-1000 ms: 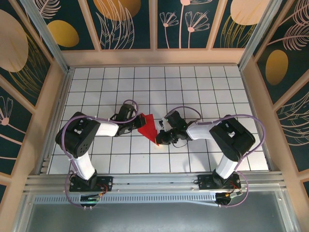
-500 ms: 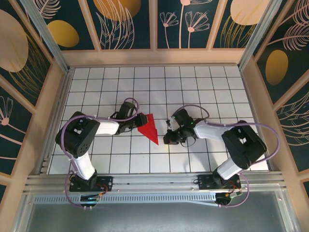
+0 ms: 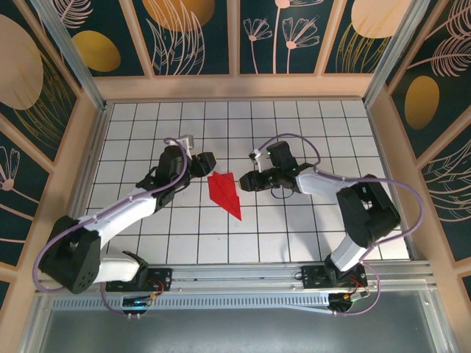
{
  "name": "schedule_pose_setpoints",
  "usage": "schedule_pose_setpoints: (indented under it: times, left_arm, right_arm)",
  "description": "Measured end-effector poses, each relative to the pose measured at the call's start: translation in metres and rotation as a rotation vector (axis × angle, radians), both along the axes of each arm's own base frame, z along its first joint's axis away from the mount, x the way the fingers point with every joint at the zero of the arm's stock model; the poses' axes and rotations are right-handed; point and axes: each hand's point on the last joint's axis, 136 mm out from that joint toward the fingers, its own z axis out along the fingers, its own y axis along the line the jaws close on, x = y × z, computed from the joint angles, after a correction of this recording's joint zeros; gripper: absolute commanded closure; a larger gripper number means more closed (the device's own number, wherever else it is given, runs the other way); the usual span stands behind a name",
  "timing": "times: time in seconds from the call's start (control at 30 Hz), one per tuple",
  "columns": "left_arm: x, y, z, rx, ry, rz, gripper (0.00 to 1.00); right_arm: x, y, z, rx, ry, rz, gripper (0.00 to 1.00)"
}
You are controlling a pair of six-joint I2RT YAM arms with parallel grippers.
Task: Fold a paper plane with a square sheet of paper (fold left side to right side)
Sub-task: Fourth fold the wing at the center of the table.
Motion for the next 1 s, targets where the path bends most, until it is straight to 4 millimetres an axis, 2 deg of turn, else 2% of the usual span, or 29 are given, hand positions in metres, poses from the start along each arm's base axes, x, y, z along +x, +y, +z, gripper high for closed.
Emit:
schedule_pose_setpoints:
  times: [0.17,0.37,0.53,0.67,0.7,0.87,1.0]
  left_arm:
    - [-0.025,0.031,-0.027,0.04,0.036,0.085,0.38]
    - [-0.042,0.054,-0.044,0.058,0.058,0.16,0.36]
    - [-0.041,0.058,-0.043,0.061,0.053,0.182,0.36]
    - [-0.041,0.059,-0.043,0.061,0.053,0.187,0.35]
    - [-0.041,0.059,-0.043,0.061,0.052,0.187,0.35]
    - [-0.04,0.058,-0.041,0.058,0.049,0.186,0.33]
    - [-0.039,0.053,-0.03,0.028,0.026,0.167,0.25]
  right_arm:
    - [0.005,0.009,-0.028,-0.008,0.037,0.023,0.61]
    - [0.009,0.029,-0.035,0.021,0.034,0.065,0.66]
    - [0.008,0.036,-0.034,0.049,0.032,0.078,0.77]
    - [0.009,0.038,-0.034,0.063,0.036,0.077,0.97]
    - [0.009,0.038,-0.033,0.065,0.035,0.077,1.0]
    - [0.011,0.038,-0.032,0.069,0.034,0.072,1.0]
    - [0.016,0.035,-0.021,0.085,0.012,0.062,1.0]
